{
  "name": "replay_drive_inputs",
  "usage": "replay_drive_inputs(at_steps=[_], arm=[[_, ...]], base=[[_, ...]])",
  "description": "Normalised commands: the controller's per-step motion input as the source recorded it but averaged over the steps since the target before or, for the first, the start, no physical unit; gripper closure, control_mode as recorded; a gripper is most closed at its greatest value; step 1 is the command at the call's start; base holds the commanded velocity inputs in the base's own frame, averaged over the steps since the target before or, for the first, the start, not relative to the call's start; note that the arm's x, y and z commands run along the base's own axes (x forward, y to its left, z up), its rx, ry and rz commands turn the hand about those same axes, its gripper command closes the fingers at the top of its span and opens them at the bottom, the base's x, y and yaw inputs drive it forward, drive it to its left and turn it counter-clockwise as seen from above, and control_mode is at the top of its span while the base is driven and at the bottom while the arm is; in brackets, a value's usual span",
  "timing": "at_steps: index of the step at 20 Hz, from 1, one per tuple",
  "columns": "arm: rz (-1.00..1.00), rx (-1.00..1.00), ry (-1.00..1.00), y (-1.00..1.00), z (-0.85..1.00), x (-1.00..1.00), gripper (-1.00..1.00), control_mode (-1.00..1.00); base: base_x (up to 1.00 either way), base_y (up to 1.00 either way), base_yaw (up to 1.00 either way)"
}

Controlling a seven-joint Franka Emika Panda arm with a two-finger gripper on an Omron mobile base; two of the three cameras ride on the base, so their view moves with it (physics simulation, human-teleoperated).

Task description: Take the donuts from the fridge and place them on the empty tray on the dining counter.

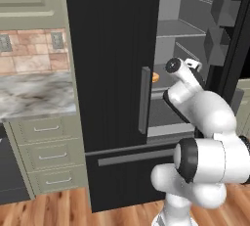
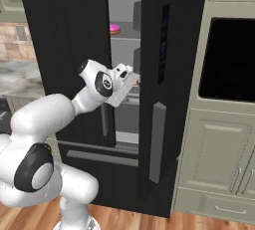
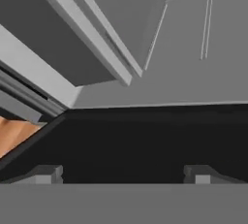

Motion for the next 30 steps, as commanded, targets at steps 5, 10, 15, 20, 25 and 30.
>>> replay_drive_inputs(at_steps=[5,10,15,20,25,30], arm=[[0.00,-0.02,0.11,-0.66,-0.12,0.82,-1.00,-1.00],[-0.06,-0.01,0.02,-0.94,-0.12,0.20,-1.00,-1.00],[-0.22,0.00,0.00,-1.00,-0.21,-0.78,-1.00,-1.00],[-0.18,0.01,0.00,-0.97,-0.20,-0.94,-1.00,-1.00],[-0.01,0.05,-0.02,-0.29,-0.01,-0.56,-1.00,-1.00],[0.00,0.09,-0.19,0.69,0.32,-0.63,-1.00,-1.00]], base=[[0.00,0.00,0.00],[0.00,0.00,0.00],[0.00,0.00,0.00],[0.00,0.00,0.00],[0.00,0.00,0.00],[0.00,0.00,0.00]])
